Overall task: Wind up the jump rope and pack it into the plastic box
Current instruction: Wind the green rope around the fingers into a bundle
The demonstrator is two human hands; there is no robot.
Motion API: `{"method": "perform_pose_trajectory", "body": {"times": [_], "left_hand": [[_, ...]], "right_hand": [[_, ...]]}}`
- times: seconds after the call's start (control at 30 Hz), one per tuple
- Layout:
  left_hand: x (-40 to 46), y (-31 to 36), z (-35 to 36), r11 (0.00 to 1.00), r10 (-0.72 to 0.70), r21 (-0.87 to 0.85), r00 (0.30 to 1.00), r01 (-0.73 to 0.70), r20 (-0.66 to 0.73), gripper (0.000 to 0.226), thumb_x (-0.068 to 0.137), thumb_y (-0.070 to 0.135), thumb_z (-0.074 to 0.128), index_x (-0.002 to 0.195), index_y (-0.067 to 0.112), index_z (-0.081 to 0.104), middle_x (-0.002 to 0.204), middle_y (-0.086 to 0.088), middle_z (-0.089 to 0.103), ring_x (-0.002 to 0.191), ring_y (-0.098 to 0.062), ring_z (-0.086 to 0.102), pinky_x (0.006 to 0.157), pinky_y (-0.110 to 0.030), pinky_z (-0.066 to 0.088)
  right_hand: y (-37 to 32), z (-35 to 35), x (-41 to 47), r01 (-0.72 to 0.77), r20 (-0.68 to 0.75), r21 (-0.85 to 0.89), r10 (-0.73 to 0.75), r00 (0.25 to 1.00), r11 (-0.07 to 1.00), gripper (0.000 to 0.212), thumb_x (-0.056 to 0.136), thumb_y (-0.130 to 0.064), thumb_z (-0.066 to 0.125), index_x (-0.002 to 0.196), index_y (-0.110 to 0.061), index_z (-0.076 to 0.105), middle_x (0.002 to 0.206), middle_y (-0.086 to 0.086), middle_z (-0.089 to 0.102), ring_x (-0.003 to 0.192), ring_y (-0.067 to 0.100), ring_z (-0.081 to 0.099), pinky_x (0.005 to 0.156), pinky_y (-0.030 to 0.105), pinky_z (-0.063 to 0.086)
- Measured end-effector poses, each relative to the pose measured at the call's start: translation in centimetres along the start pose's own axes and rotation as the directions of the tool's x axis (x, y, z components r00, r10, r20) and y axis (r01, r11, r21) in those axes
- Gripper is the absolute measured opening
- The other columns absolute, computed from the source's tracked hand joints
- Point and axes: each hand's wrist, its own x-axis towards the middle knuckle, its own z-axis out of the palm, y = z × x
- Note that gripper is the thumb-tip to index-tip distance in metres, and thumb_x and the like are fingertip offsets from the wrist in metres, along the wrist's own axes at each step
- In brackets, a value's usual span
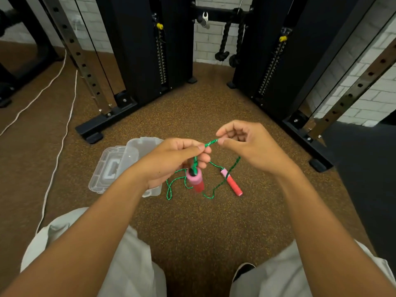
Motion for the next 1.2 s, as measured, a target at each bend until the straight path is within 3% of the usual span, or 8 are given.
{"method": "perform_pose_trajectory", "body": {"times": [0.27,0.43,0.53,0.67,0.83,1.03,1.13,1.2], "left_hand": [[-0.8,0.6,-0.2,0.997,-0.075,-0.007,0.987,0.077,0.145,0.027,0.108,0.020,0.049,0.130,0.015,0.064,0.107,-0.008,0.080,0.101,-0.019,0.076,0.083,-0.023,0.054],[-0.1,0.5,-0.2,0.986,-0.008,-0.165,0.998,0.018,0.061,0.070,0.105,0.012,0.051,0.164,0.022,0.014,0.106,-0.012,0.080,0.095,-0.021,0.078,0.110,-0.044,0.048],[0.1,0.4,-0.5,0.976,0.038,-0.214,0.999,-0.031,0.031,0.079,0.106,0.008,0.049,0.165,0.028,0.000,0.118,-0.015,0.077,0.105,-0.022,0.076,0.116,-0.044,0.042],[0.3,0.5,-0.6,0.954,0.047,-0.299,0.998,-0.036,0.029,0.088,0.101,0.006,0.052,0.164,0.034,-0.002,0.126,-0.017,0.073,0.117,-0.027,0.071,0.111,-0.041,0.045],[0.6,-0.1,-1.2,0.968,0.087,-0.239,0.996,-0.078,0.027,0.091,0.104,-0.007,0.044,0.162,0.042,-0.006,0.136,-0.017,0.068,0.126,-0.028,0.066,0.106,-0.038,0.052],[0.8,-0.3,-0.9,0.986,0.103,-0.134,0.994,-0.099,0.024,0.092,0.104,-0.010,0.043,0.161,0.049,0.001,0.144,-0.017,0.061,0.123,-0.026,0.068,0.103,-0.040,0.055],[0.8,0.2,-0.8,0.981,0.136,-0.136,0.990,-0.141,-0.044,0.090,0.103,0.000,0.052,0.161,0.049,0.003,0.131,-0.012,0.072,0.111,-0.024,0.074,0.093,-0.031,0.058],[0.9,0.3,-0.7,0.976,0.125,-0.165,0.985,-0.143,-0.118,0.087,0.102,0.006,0.057,0.162,0.045,0.006,0.118,-0.011,0.077,0.092,-0.018,0.078,0.078,-0.024,0.059]], "right_hand": [[-1.8,2.5,-0.1,0.061,-0.090,-0.055,-0.066,0.994,0.997,0.003,0.093,-0.017,0.073,0.094,-0.014,0.075,0.086,-0.002,0.075,0.076,0.006,0.065,0.074,0.025,0.053],[1.0,3.6,-1.1,-0.039,-0.127,-0.036,0.034,0.991,0.999,0.004,0.094,-0.017,0.072,0.094,-0.018,0.076,0.080,-0.007,0.073,0.070,0.002,0.061,0.070,0.035,0.053],[2.3,4.3,-1.6,-0.069,-0.071,-0.044,0.066,0.995,0.997,0.013,0.096,-0.018,0.068,0.093,-0.028,0.075,0.080,0.001,0.076,0.072,0.024,0.070,0.076,0.047,0.056],[2.8,6.7,-2.6,-0.078,0.007,-0.118,0.080,0.997,0.990,0.021,0.101,-0.021,0.061,0.093,-0.032,0.076,0.073,-0.012,0.074,0.063,0.011,0.072,0.070,0.030,0.055],[1.5,7.8,-2.8,0.019,0.081,-0.299,0.006,0.997,0.954,0.024,0.103,-0.022,0.056,0.085,-0.014,0.069,0.070,0.003,0.069,0.063,0.020,0.060,0.064,0.037,0.048],[-0.5,6.4,-3.0,0.051,0.110,-0.292,-0.019,0.994,0.955,0.032,0.094,-0.033,0.068,0.070,-0.012,0.064,0.067,0.009,0.066,0.050,0.007,0.039,0.053,0.031,0.035],[-1.1,5.5,-3.1,0.034,0.091,-0.206,-0.016,0.996,0.978,0.022,0.094,-0.031,0.069,0.073,-0.024,0.070,0.100,-0.022,0.077,0.045,0.006,0.038,0.047,0.015,0.032],[-1.3,5.4,-3.1,0.049,0.080,-0.216,-0.033,0.996,0.975,0.022,0.098,-0.030,0.065,0.078,-0.035,0.072,0.078,-0.034,0.068,0.045,0.006,0.038,0.047,0.017,0.031]]}}
